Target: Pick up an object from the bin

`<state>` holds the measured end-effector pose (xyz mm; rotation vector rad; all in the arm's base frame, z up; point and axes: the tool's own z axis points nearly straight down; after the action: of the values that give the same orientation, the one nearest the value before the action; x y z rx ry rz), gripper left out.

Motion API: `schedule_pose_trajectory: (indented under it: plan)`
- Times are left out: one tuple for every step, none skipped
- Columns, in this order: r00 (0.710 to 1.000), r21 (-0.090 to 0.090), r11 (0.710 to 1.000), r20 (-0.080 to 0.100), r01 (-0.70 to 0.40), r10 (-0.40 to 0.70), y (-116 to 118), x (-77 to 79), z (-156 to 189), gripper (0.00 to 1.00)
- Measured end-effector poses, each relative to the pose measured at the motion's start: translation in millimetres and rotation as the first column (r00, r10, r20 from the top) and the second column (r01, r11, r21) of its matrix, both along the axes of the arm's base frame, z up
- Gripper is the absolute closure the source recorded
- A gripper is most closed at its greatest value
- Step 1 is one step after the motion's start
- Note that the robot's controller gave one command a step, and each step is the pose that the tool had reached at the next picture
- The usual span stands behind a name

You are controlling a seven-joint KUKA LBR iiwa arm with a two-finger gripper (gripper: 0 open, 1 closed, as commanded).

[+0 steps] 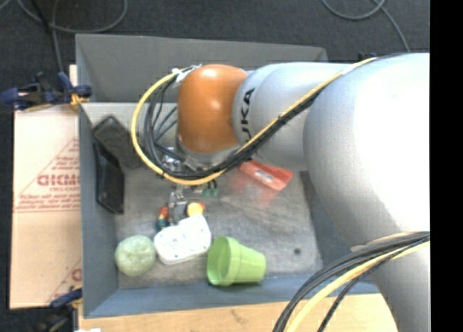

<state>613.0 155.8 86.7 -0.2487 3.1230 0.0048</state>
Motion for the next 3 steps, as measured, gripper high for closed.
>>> schedule_pose_trajectory:
  plan:
    - [0.975, -0.002, 0.975, 0.004, -0.222, 0.222, -12.1, -29.1, -1.1, 0.0]
    - [0.918, -0.004, 0.918, -0.005, -0.397, 0.397, -27.1, -56.6, -3.2, 1.0]
    - [0.918, -0.004, 0.918, -0.005, -0.396, 0.396, -27.1, -56.6, -3.2, 1.0]
